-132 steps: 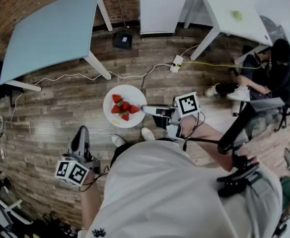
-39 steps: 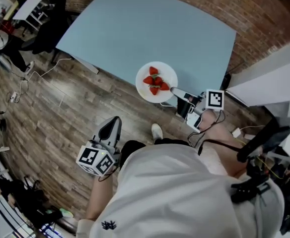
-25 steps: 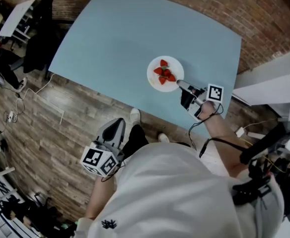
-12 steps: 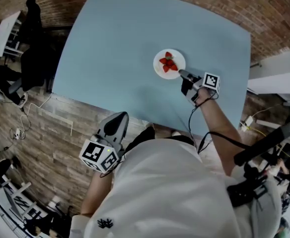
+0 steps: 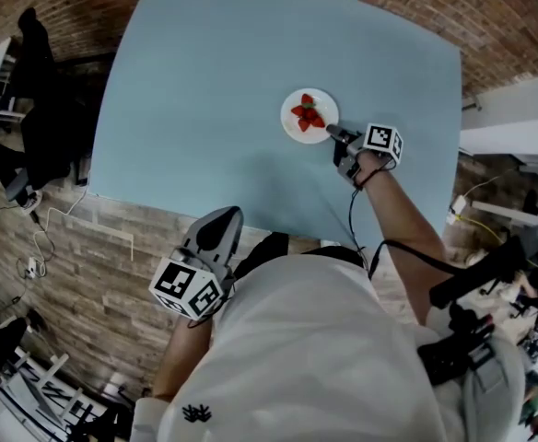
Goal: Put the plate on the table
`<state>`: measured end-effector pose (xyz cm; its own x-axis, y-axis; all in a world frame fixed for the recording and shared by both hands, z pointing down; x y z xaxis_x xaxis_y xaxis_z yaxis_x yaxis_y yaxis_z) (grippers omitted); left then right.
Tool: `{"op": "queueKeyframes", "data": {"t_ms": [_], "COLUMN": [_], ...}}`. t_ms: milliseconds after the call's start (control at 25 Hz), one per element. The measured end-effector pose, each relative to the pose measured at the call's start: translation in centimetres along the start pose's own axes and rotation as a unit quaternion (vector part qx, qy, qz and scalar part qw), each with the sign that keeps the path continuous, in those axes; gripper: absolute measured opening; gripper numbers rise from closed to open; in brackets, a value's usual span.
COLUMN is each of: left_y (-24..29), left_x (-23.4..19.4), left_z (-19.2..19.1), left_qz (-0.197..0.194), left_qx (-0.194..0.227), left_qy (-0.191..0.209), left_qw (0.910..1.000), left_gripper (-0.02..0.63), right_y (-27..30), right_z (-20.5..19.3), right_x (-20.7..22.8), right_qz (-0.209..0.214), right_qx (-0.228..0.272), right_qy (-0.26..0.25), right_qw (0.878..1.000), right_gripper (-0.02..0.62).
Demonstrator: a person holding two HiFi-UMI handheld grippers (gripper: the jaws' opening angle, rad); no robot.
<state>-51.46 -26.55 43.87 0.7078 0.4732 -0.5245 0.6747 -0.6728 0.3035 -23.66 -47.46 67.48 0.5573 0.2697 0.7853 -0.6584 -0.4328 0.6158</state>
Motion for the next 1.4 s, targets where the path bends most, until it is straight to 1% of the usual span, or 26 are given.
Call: {"op": "queueKeyframes", "data": {"t_ms": [120, 200, 280, 400, 520, 600, 640, 880, 960, 1120, 1200, 1280, 1320, 1360, 1400], "left_y": [0.5, 0.7, 0.8, 0.9, 0.8, 0.8, 0.8, 2.1, 2.7, 4.1, 4.8, 5.4, 5.7, 6.0, 6.3], "left_x": [-0.5, -0.5, -0.5, -0.6, -0.8, -0.6, -0.5, 1.2, 2.5, 5.9, 8.0, 10.1, 11.0, 11.8, 12.7], "left_z": [-0.1, 0.0, 0.1, -0.1, -0.3, -0.4, -0.6, -1.3, -1.7, -2.3, -2.6, -3.2, -3.6, -3.9, -4.2], "left_qz": [-0.012, -0.016, -0.020, -0.024, -0.023, -0.019, -0.018, -0.024, -0.029, -0.035, -0.038, -0.042, -0.043, -0.044, -0.043], "left_qx": [-0.004, -0.009, -0.011, -0.007, 0.000, -0.005, -0.007, -0.006, -0.002, 0.001, 0.002, 0.004, 0.006, 0.008, 0.010], "left_qy": [0.001, 0.002, 0.004, 0.008, 0.000, -0.005, -0.006, 0.006, 0.012, 0.026, 0.031, 0.039, 0.044, 0.048, 0.050], "left_qw": [0.9999, 0.9998, 0.9997, 0.9997, 0.9997, 0.9998, 0.9998, 0.9997, 0.9995, 0.9991, 0.9988, 0.9984, 0.9981, 0.9978, 0.9978], "left_gripper": [0.002, 0.002, 0.002, 0.002, 0.002, 0.002, 0.002, 0.002, 0.002, 0.002, 0.002, 0.002, 0.002, 0.002, 0.002], "right_y": [0.6, 0.6, 0.5, 0.2, -0.1, -0.6, -0.9, -4.7, -6.9, -11.4, -14.0, -16.7, -18.1, -19.5, -20.9], "right_z": [0.1, 0.1, 0.1, 0.0, -0.1, -0.1, -0.1, -0.6, -1.2, -2.6, -3.3, -4.1, -4.5, -4.9, -5.3], "right_x": [0.8, 0.8, 0.3, -0.3, -0.7, -0.5, -0.3, 1.2, 1.7, 1.8, 1.8, 1.8, 1.8, 1.9, 1.9], "right_qz": [-0.034, -0.051, -0.072, -0.100, -0.129, -0.145, -0.147, -0.138, -0.131, -0.103, -0.087, -0.072, -0.066, -0.062, -0.058], "right_qx": [-0.008, -0.009, -0.009, -0.014, -0.018, -0.014, -0.012, -0.001, 0.002, 0.003, 0.000, -0.002, 0.000, 0.002, 0.002], "right_qy": [-0.031, -0.050, -0.083, -0.139, -0.193, -0.215, -0.218, -0.224, -0.234, -0.264, -0.289, -0.321, -0.337, -0.354, -0.373], "right_qw": [0.999, 0.997, 0.994, 0.985, 0.972, 0.966, 0.965, 0.965, 0.963, 0.959, 0.953, 0.944, 0.939, 0.933, 0.926], "right_gripper": [0.037, 0.038, 0.049, 0.077, 0.113, 0.121, 0.121, 0.121, 0.121, 0.120, 0.120, 0.118, 0.083, 0.028, 0.011]}}
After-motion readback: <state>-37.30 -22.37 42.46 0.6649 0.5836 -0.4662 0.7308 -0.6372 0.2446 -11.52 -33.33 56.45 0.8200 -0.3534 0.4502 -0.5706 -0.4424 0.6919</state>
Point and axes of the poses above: the fingertips, and each gripper's own axes: y forward along the fingers, x to its right, z out of its top, the point moved 5 cm from there along -y, backward along the fingers, and after that the axes turned 7 degrees about -z, right-handed, at the moved point
